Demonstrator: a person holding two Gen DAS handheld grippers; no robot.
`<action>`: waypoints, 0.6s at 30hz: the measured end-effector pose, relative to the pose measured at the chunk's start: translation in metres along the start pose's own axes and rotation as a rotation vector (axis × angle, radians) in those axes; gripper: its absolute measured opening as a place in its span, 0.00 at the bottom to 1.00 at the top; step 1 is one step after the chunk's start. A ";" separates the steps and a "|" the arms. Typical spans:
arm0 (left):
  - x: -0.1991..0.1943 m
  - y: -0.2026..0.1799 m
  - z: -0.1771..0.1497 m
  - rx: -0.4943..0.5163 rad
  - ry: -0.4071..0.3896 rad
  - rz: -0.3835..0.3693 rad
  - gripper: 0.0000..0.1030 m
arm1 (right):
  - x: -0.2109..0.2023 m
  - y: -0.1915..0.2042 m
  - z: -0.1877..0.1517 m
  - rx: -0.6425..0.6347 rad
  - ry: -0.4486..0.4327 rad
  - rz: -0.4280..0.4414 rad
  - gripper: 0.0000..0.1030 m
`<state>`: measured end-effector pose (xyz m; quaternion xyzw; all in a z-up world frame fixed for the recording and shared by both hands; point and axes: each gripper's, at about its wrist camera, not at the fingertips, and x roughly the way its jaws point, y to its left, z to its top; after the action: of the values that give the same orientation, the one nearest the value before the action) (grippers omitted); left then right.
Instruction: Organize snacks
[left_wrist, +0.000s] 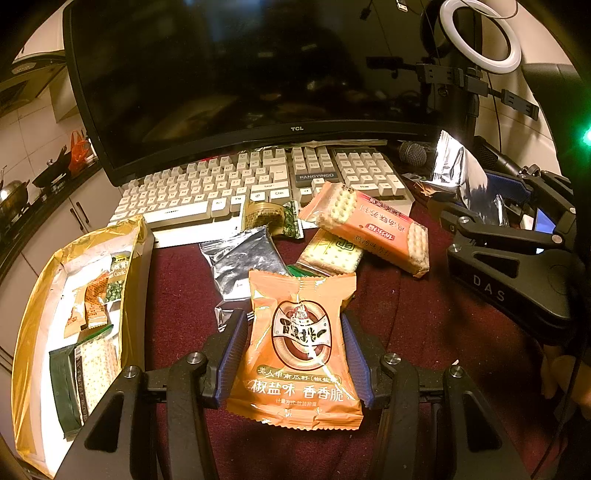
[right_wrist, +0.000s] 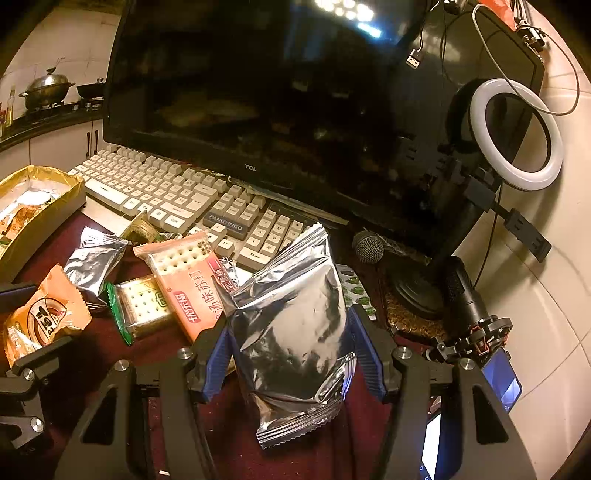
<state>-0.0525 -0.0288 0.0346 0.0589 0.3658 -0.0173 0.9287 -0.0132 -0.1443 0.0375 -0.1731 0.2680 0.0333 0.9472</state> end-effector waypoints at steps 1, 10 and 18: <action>0.000 0.000 0.000 0.000 0.000 0.000 0.52 | 0.000 0.000 0.000 0.000 -0.002 0.000 0.58; 0.000 0.000 0.000 -0.001 -0.002 0.001 0.52 | -0.001 0.000 0.000 0.001 -0.004 -0.002 0.58; -0.006 0.002 0.001 -0.004 -0.011 0.004 0.52 | -0.003 0.001 0.000 0.003 -0.009 -0.008 0.58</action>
<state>-0.0559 -0.0267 0.0395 0.0577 0.3605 -0.0152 0.9309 -0.0160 -0.1435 0.0393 -0.1726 0.2629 0.0298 0.9488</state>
